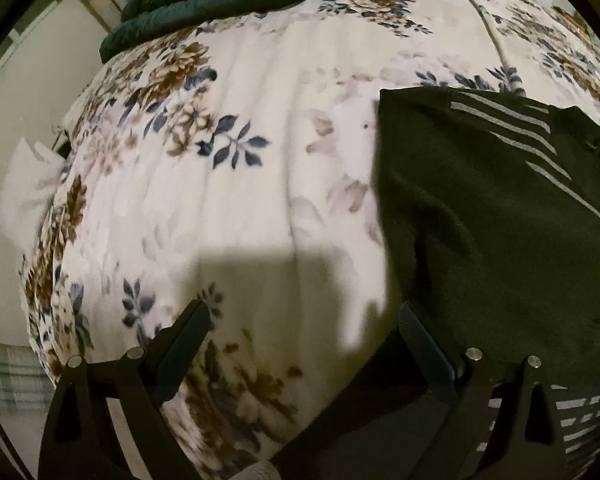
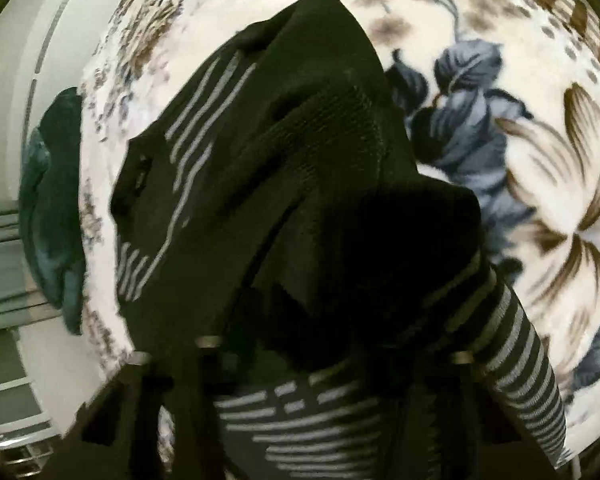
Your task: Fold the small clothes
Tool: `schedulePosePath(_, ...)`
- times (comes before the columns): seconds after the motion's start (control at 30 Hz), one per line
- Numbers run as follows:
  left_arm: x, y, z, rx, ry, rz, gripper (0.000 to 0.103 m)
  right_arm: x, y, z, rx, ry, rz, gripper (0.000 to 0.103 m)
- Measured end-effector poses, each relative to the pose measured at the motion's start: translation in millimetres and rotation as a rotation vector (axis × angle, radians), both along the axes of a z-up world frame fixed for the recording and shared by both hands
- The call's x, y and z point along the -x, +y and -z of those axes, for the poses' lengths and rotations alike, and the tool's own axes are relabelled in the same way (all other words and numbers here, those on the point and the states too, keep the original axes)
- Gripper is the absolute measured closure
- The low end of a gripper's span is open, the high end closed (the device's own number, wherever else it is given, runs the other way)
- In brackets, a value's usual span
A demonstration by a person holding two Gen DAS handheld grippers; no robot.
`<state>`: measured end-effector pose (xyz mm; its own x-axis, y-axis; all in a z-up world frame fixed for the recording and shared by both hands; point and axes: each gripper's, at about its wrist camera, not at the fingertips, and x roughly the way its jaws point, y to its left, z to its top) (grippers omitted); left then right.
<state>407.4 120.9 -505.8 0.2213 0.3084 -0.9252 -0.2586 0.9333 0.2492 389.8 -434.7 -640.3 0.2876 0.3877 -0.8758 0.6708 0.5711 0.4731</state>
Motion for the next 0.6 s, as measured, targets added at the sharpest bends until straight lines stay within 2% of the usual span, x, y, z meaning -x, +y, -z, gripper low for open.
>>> schedulePosePath(0.03,-0.3,1.3,0.8,-0.002,0.003,0.001,0.005,0.0,1.5,1.3,0.016,0.005,0.003,0.097)
schedulePosePath(0.07,-0.8,2.7,1.6,-0.002,0.005,0.001,0.005,0.6,2.5,0.8,0.046,0.02,0.01,0.103)
schedulePosePath(0.23,2.7,8.8,-3.0,0.009,-0.003,-0.013,0.005,15.2,-3.1,-26.7,0.137,-0.014,0.051,0.103)
schedulePosePath(0.33,6.0,9.0,-5.2,0.014,-0.005,-0.016,0.005,22.0,-5.4,-33.6,0.071,-0.007,0.035,0.103)
schedulePosePath(0.4,7.9,8.2,-6.6,0.018,-0.009,-0.019,0.005,23.6,-7.7,-30.6,0.006,0.019,0.013,0.099)
schedulePosePath(0.47,8.8,6.9,-7.0,0.017,-0.007,-0.021,0.005,25.1,-5.6,-23.2,-0.055,0.026,0.003,0.076)
schedulePosePath(0.5,9.2,6.4,-7.5,0.019,-0.008,-0.021,0.005,23.2,-2.0,-18.8,-0.075,0.017,0.005,0.07)
schedulePosePath(0.53,9.3,5.8,-7.8,0.017,-0.009,-0.02,0.005,21.6,0.0,-15.9,-0.082,0.01,0.01,0.066)
schedulePosePath(0.6,9.8,3.6,-6.8,0.007,-0.005,-0.012,0.005,14.6,5.9,-5.1,-0.101,0.014,0.022,0.064)
